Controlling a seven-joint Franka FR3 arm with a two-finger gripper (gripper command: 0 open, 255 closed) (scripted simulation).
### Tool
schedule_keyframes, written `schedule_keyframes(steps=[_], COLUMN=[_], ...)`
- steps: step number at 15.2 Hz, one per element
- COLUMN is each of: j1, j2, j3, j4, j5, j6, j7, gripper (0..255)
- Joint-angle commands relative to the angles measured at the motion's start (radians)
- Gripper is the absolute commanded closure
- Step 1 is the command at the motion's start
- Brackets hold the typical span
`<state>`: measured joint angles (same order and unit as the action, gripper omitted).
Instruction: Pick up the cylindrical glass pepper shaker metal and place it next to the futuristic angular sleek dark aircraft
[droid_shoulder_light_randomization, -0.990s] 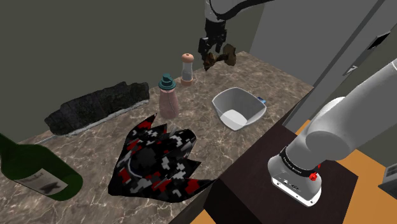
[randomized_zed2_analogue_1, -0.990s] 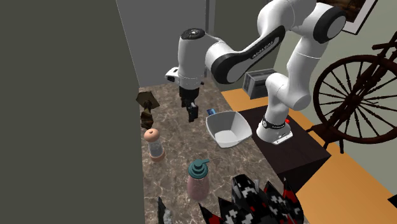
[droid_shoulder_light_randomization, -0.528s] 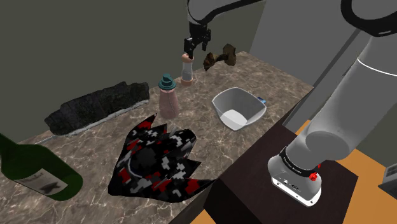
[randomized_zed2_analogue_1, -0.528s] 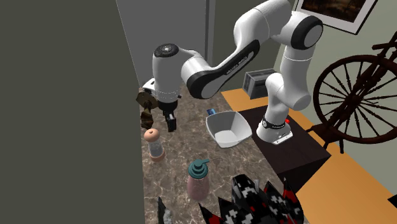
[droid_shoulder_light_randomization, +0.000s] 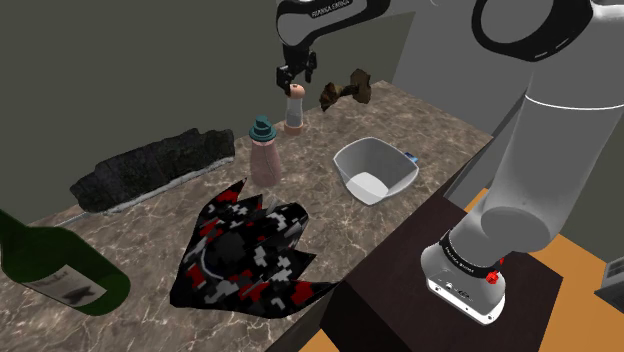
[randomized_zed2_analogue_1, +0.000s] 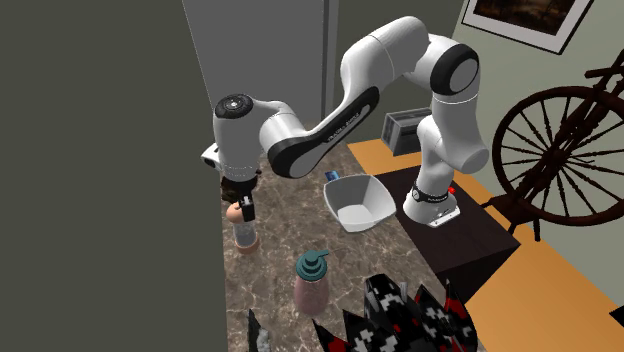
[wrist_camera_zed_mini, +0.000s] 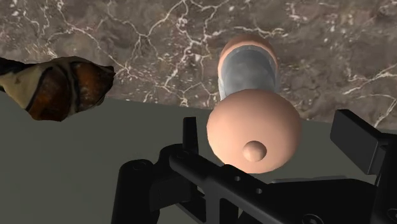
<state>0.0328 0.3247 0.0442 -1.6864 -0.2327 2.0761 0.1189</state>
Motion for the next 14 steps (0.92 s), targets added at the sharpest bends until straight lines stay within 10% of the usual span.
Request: schedule_keyframes(steps=[1, 11, 12, 14], j1=[-0.002, -0.004, -0.004, -0.004], j2=[0.014, 0.029, 0.029, 0.029], j3=[-0.002, -0.004, -0.004, -0.004], j4=[-0.007, -0.02, -0.02, -0.02], j5=[-0.003, -0.006, -0.006, -0.006], j6=[0.022, 0.05, 0.05, 0.05], j7=[0.002, 0.004, 0.004, 0.004], gripper=[0, 0, 255, 255])
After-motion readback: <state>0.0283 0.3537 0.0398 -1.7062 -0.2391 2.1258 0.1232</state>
